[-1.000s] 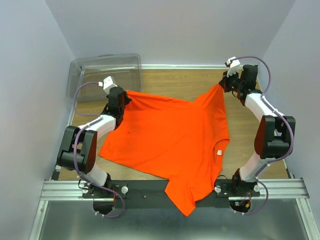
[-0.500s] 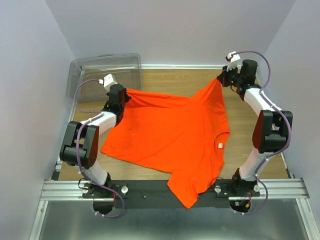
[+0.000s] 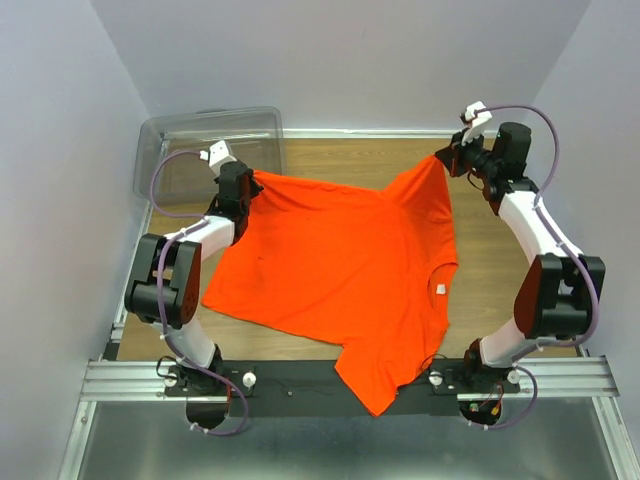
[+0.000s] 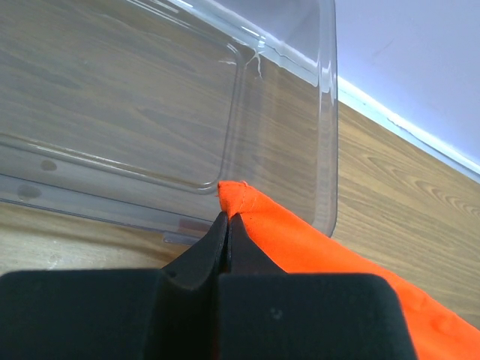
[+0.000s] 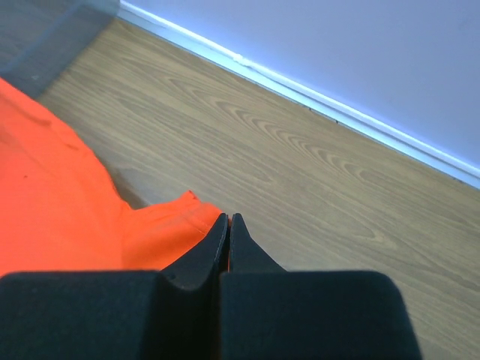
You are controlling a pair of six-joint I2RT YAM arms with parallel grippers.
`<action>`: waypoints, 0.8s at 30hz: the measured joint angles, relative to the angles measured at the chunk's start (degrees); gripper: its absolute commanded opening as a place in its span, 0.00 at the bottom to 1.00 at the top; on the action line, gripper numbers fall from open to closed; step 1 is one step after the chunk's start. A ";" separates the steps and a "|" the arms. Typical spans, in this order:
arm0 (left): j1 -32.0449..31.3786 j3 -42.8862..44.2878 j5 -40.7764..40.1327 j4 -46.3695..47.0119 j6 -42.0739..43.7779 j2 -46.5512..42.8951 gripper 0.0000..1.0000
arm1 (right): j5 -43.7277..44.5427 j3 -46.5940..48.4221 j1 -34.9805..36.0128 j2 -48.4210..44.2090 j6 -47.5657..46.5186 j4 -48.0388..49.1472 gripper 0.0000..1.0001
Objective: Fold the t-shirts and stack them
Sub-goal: Fold the tshirt
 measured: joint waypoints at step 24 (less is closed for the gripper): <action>0.09 1.60 1.11 0.02 1.44 1.92 0.00 | -8.20 -13.09 0.00 -16.76 -0.96 -4.11 0.05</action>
